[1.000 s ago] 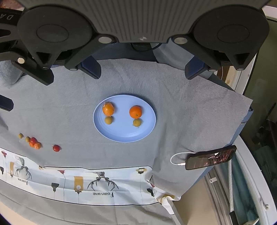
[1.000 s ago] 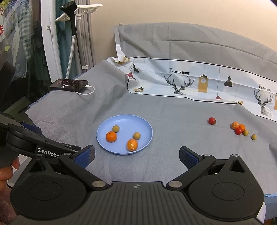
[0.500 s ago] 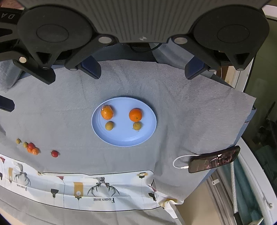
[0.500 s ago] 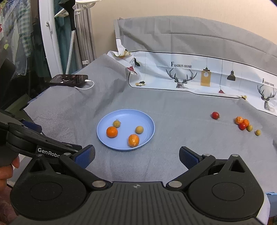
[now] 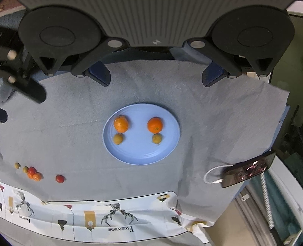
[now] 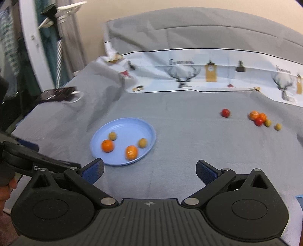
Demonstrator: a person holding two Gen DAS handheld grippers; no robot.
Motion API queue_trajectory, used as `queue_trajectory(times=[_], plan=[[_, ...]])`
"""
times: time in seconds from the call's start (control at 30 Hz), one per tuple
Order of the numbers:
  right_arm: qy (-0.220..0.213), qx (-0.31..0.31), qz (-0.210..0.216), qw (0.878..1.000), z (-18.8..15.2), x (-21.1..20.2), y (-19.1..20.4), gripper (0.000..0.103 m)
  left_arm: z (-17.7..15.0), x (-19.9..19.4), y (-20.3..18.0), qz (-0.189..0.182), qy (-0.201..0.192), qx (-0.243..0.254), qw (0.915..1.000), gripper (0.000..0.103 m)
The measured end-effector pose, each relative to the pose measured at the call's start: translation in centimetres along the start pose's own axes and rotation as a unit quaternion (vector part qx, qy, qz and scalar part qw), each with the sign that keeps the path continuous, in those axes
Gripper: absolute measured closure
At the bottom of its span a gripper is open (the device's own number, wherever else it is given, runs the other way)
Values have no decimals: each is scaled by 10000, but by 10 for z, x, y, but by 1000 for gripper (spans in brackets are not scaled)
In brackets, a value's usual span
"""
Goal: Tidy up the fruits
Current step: 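Move both grippers toward the remaining fruit cluster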
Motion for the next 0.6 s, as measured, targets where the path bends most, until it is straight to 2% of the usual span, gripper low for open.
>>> queue_trajectory(times=[0.1,0.23,0.43,0.6], plan=[[-144,260,-276,9992,2,0,-27,1,16,6,-16,-130,31,119,9998,0],[-373,830,-919,9916,5,0,-85,1,46,12,-50,-491,25,243,9985,0],[-574,1772,-2157,9585,5,16,-201,1,115,26,-134,-981,-192,645,9929,0],[-776,2142,-2981,9269,11,44,-297,1,188,49,-221,-1325,-439,1018,9850,0]])
Point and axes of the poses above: each gripper's, at about its wrist camera, not at the fingertips, and x roughly the way its jaws point, y to its left, z to its top, the point moved 4 cm from there along x, roughly the way its jaws point, and after that the axes turned 10 degrees about z, right-handed, at the moved point
